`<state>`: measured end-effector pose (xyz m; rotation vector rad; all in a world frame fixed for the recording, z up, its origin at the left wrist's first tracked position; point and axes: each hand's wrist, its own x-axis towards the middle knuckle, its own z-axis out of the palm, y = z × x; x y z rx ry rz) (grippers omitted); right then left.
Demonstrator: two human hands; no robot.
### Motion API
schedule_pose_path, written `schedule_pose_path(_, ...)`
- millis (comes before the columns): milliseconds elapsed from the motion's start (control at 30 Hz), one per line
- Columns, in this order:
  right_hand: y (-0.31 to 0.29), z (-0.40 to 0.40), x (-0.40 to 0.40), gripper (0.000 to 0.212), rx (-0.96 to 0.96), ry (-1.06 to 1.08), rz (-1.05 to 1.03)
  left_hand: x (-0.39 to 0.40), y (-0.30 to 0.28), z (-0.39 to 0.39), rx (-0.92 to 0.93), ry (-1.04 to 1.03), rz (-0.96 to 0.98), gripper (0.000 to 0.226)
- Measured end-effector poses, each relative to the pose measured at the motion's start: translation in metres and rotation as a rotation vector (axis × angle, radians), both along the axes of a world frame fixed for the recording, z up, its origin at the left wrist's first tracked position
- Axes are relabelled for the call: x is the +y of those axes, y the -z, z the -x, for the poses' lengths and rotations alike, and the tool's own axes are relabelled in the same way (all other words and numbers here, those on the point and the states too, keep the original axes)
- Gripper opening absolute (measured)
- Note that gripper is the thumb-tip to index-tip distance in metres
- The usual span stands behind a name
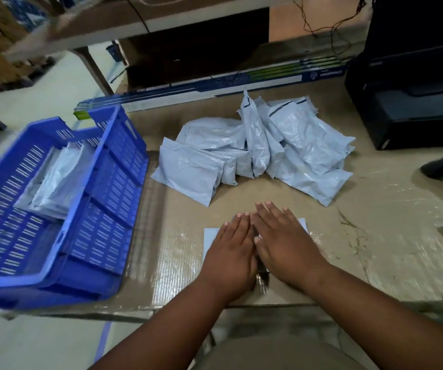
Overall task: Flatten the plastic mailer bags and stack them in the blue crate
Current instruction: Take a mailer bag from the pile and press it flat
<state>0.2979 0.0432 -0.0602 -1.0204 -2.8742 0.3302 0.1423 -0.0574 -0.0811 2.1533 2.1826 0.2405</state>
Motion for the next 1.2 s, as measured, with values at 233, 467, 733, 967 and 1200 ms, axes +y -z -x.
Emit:
schedule_pose_path(233, 0.024, 0.009, 0.006, 0.068, -0.128, 0.024, -0.022, 0.002, 0.02, 0.014, 0.026, 0.034, -0.002, 0.063)
schedule_pose_path(467, 0.031, 0.013, 0.008, 0.079, -0.17, 0.013, -0.025, 0.001, 0.023, 0.024, -0.019, 0.06, 0.022, 0.073)
schedule_pose_path(733, 0.019, 0.011, 0.007, 0.08, -0.185, -0.007, 0.006, -0.006, 0.021, 0.027, 0.067, -0.044, 0.088, 0.084)
schedule_pose_path(967, 0.007, 0.015, 0.023, 0.073, -0.12, 0.03, -0.086, -0.026, 0.005, 0.048, 0.116, -0.116, 0.107, 0.08)
schedule_pose_path(1200, 0.024, 0.01, -0.036, 0.071, -0.122, -0.104, -0.152, -0.045, 0.019, 0.052, 0.1, -0.071, 0.088, 0.079)
